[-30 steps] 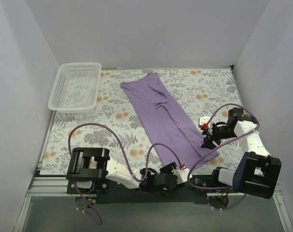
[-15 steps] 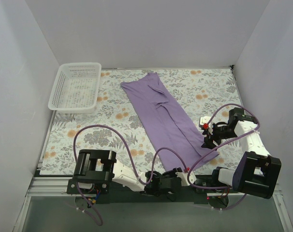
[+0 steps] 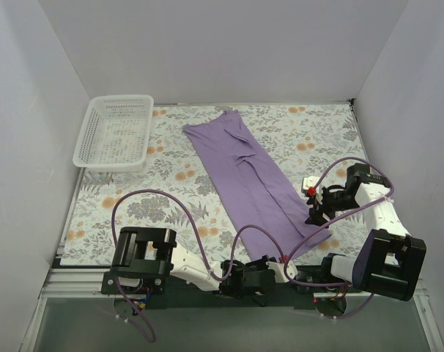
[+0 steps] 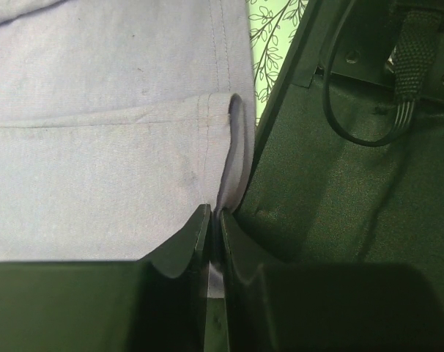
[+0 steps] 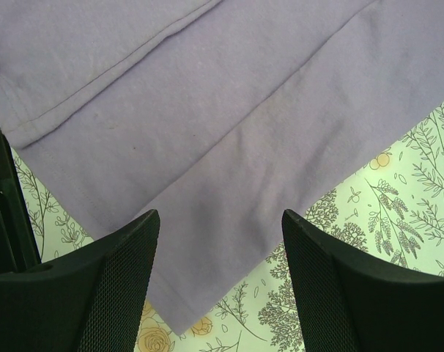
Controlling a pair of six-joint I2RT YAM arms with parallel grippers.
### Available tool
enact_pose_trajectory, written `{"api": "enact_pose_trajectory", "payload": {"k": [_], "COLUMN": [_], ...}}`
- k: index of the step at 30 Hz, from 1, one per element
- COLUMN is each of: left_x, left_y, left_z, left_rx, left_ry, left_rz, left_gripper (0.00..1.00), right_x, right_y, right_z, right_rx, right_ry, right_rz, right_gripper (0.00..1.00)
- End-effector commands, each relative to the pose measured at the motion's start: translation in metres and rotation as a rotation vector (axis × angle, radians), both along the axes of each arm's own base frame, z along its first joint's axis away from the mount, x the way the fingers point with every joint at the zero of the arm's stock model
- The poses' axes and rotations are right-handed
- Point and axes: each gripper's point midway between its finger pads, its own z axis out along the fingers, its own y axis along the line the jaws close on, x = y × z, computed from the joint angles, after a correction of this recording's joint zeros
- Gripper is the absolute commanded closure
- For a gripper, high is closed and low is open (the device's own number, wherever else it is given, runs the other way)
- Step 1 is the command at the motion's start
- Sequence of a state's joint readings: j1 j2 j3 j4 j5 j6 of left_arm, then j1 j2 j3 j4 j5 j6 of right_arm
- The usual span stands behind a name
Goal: Fold and stack the t-shirts
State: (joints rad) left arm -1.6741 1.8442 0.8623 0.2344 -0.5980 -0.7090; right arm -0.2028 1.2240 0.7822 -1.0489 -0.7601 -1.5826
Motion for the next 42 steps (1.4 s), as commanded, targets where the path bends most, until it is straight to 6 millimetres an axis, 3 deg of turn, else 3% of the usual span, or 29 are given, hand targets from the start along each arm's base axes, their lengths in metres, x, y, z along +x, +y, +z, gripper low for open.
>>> {"api": "enact_pose_trajectory", "payload": {"k": [1,16,42], "left_x": [0.012,0.001,0.007], "left_y": [0.005,0.002,0.009], "left_z": [0.008,0.04,0.047], "left_rx": [0.011,-0.143,-0.21], "left_ry": [-0.035,0.046,0.094], "left_rz": [0.033,-0.01,0.016], "left_gripper": [1.0,1.0,1.0], "right_x": [-0.002,-0.002,-0.003], "right_y": [0.002,0.001,0.0], "right_z": [0.004,0.003,0.002], "right_rx": [0.02,0.016,0.013], "right_ry": [0.004,0.014,0.027], "right_rz": [0.005,-0.002,-0.003], "right_gripper": [0.26,0.27,0.27]}}
